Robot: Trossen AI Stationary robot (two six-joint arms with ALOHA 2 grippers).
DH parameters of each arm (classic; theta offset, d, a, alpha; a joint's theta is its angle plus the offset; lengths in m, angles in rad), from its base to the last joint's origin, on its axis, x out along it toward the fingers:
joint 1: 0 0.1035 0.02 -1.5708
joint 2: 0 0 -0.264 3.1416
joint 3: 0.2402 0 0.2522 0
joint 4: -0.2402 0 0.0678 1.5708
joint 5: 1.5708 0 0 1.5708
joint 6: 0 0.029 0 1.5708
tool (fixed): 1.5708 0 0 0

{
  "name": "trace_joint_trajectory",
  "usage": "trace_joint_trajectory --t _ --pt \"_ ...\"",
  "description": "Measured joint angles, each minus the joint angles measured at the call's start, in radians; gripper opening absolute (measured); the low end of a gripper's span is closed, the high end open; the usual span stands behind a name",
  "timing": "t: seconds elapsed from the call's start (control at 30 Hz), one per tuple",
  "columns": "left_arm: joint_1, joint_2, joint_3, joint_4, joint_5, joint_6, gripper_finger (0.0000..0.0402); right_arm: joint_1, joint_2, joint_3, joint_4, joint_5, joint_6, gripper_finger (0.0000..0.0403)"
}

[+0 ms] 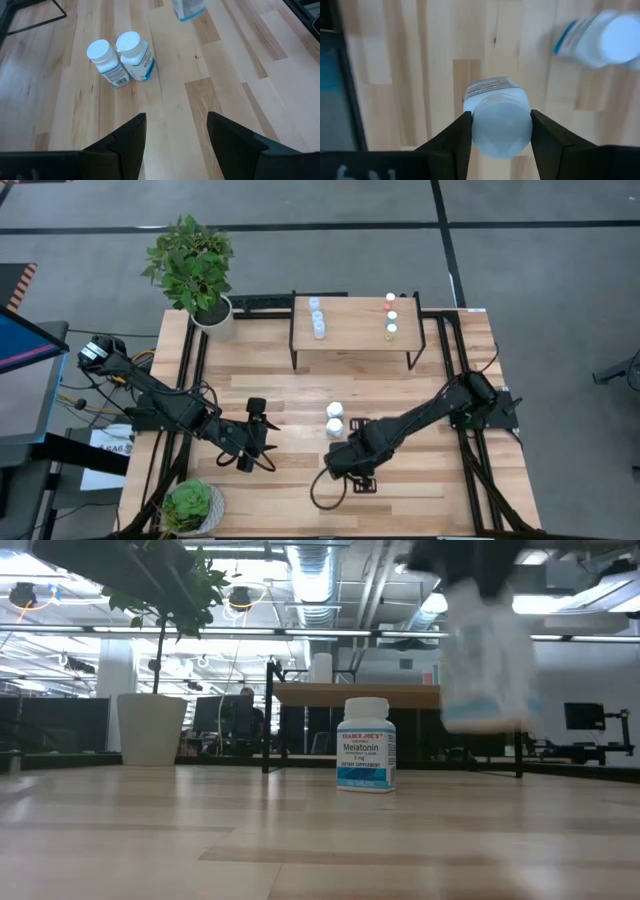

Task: Pick and place medicine bottles onto shelf by color
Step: Put the bottom white pill bottle on the shelf

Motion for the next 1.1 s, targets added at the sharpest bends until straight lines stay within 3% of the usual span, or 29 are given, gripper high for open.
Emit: trace_joint_trajectory --t 0.3,0.5,1.1 --pt "0.000 0.000 0.000 0.000 0.000 0.000 0.0199 -0.142 -0.001 0.321 -0.281 0.059 -0.144 0.0175" --pt "0.000 0.000 0.000 0.000 0.000 -0.002 0.0199 -0.290 -0.002 0.464 -0.293 0.093 -0.243 0.0173" --pt "0.000 0.000 0.000 0.004 0.000 0.027 0.0199 -0.914 0.002 0.516 -0.272 0.092 -0.171 0.0174"
